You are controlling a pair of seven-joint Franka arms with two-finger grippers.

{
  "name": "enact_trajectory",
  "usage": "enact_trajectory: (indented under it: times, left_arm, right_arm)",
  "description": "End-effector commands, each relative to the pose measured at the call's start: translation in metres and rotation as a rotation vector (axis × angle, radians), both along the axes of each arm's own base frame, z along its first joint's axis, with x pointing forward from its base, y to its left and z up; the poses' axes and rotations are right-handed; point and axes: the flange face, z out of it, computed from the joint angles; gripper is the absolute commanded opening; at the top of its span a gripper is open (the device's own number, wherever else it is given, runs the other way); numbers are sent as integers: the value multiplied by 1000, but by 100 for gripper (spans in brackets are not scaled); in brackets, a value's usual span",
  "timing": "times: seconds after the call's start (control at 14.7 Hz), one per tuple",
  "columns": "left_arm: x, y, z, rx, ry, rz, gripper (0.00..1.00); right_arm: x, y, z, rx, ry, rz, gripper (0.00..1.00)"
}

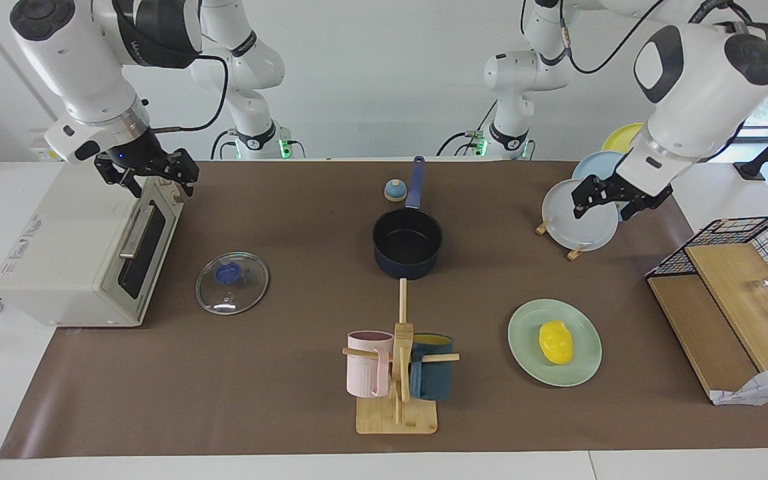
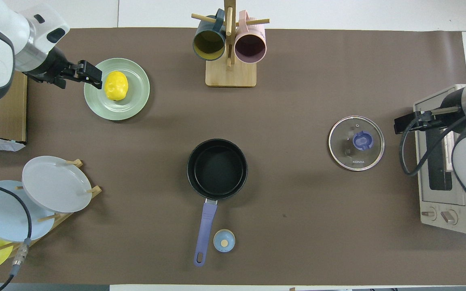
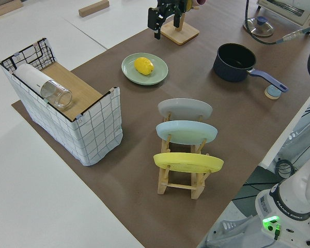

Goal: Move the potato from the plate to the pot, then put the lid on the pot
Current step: 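Reach the left gripper to the potato while the right gripper reaches the lid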

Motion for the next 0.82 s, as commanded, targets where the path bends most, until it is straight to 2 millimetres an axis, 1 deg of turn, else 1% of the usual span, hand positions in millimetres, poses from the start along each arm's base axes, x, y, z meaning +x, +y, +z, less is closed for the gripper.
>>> enact_trajectory:
  times: [0.0, 0.07, 0.14, 0.2, 0.27, 0.34, 0.41, 0.48, 0.54, 0.61, 0.68, 0.75]
  left_arm:
    - [38, -4, -38, 15, -49, -9, 100]
    - [47, -7, -55, 34, -56, -20, 100]
    - [52, -12, -65, 40, -68, -30, 100]
    - [54, -12, -71, 40, -74, -32, 100]
    - [57, -11, -85, 50, -66, -41, 100]
    - [58, -17, -91, 61, -71, -55, 100]
    - [57, -17, -100, 70, -71, -63, 100]
    - [55, -16, -109, 83, -64, -69, 100]
    - [55, -19, -111, 88, -78, -77, 100]
    - [54, -19, -119, 86, -90, -79, 100]
    - [48, -17, -128, 86, -92, -83, 100]
    - [45, -21, -129, 79, -109, -86, 100]
  right_arm:
    - [1, 10, -37, 22, -34, 10, 100]
    - [5, 15, -56, 22, -38, 20, 100]
    - [9, 16, -74, 22, -49, 26, 100]
    - [11, 16, -94, 23, -60, 45, 100]
    - [11, 18, -111, 22, -65, 47, 100]
    - [7, 17, -129, 21, -65, 58, 100]
    - [4, 15, -144, 20, -67, 79, 100]
    - [1, 13, -157, 19, -62, 82, 100]
    - [-2, 12, -169, 19, -56, 81, 100]
    - [-4, 15, -179, 18, -70, 84, 100]
    - [-6, 15, -184, 18, -88, 88, 100]
    - [-9, 15, -188, 18, -96, 89, 100]
